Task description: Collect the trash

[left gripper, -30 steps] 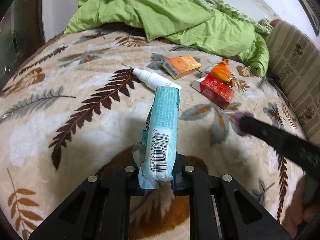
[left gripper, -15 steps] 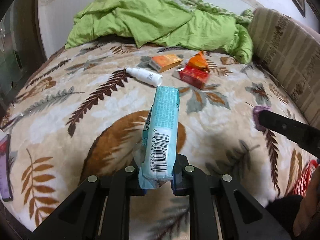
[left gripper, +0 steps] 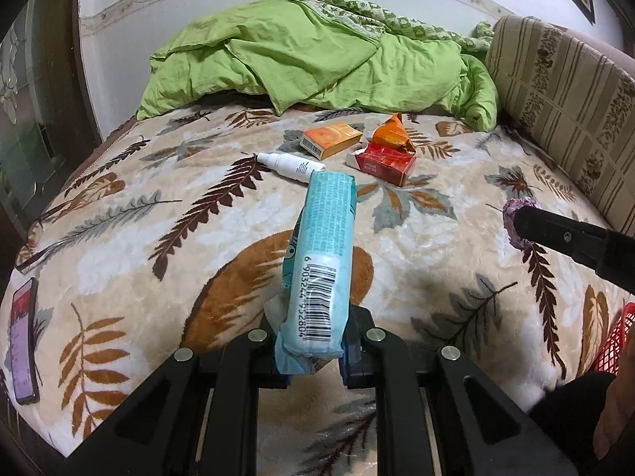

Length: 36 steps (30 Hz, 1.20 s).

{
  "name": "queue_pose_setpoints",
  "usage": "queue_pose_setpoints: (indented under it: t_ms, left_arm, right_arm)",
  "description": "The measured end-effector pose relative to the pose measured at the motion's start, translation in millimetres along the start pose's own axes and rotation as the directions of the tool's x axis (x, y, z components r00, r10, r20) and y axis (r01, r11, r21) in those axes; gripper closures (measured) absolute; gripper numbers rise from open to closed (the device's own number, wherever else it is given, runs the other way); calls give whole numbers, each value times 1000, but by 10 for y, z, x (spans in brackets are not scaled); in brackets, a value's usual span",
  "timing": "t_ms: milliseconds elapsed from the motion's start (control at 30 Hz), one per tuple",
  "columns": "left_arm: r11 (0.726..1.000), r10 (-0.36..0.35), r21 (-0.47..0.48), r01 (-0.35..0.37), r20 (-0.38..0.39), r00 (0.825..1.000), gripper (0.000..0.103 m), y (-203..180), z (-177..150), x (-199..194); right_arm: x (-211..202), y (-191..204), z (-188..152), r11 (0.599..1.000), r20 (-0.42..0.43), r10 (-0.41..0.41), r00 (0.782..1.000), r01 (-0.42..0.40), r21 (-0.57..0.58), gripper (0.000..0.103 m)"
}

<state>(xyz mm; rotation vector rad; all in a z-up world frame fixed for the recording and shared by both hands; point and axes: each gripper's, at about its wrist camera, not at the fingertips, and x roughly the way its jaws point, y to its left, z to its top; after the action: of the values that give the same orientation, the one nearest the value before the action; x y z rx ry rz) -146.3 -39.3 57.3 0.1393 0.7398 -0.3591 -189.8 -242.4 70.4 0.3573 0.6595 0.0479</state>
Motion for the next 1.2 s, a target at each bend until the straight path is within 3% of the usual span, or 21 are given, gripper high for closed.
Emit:
queue_pose_setpoints:
  t_ms: [1200]
  left_arm:
    - [999, 0, 47, -1, 24, 1000, 88, -121, 21, 8]
  right_arm:
    - [25, 18, -5, 1000, -12, 2, 1000, -2, -3, 78]
